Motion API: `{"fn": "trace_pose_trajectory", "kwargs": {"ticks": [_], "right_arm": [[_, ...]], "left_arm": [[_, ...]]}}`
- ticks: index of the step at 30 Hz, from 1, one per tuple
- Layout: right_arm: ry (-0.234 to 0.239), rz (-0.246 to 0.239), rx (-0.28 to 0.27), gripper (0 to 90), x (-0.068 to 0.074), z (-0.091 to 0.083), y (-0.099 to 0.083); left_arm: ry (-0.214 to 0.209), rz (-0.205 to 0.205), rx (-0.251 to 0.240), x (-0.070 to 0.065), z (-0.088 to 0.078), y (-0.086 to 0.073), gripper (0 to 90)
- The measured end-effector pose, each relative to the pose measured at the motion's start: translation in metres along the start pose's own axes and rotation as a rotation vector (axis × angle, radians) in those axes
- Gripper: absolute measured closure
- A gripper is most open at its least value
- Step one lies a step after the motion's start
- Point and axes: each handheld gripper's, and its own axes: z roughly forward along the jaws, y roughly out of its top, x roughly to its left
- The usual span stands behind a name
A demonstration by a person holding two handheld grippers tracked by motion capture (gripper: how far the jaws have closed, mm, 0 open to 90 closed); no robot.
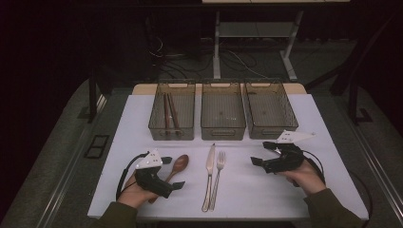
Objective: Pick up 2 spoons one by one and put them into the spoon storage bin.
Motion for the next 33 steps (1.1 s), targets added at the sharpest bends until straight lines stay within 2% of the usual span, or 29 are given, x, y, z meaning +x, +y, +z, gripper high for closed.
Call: {"fn": "trace_pose_trajectory", "kwargs": {"ticks": [8, 11, 16, 19, 24, 28, 30, 33], "right_arm": [[-0.023, 0.024, 0.027, 16.0, -0.011, -0.021, -0.013], [-0.054, 0.015, 0.036, 13.4, -0.016, -0.028, -0.018], [-0.103, 0.041, 0.033, 13.4, -0.031, -0.043, -0.026], [-0.149, 0.049, 0.039, 13.9, -0.041, -0.052, -0.030], [-0.225, 0.095, 0.040, 14.7, -0.058, -0.064, -0.035], [-0.252, 0.134, 0.050, 16.2, -0.068, -0.069, -0.040], [-0.264, 0.147, 0.061, 21.6, -0.071, -0.069, -0.042], [-0.272, 0.166, 0.083, 23.4, -0.074, -0.069, -0.045]], "left_arm": [[0.003, 0.004, 0.005, -0.001, -0.001, 0.000, 0.0], [0.007, 0.006, 0.008, -0.001, -0.001, 0.000, 0.0], [0.006, 0.007, 0.007, -0.001, -0.001, 0.000, 0.0], [0.006, 0.007, 0.008, -0.001, -0.001, 0.000, 0.0], [0.006, 0.007, 0.006, -0.001, -0.001, 0.000, 0.0], [0.006, 0.008, 0.006, -0.001, -0.001, 0.000, 0.0], [0.005, 0.008, 0.006, -0.001, -0.001, 0.000, 0.0], [0.005, 0.008, 0.008, -0.001, -0.001, 0.000, 0.0]]}}
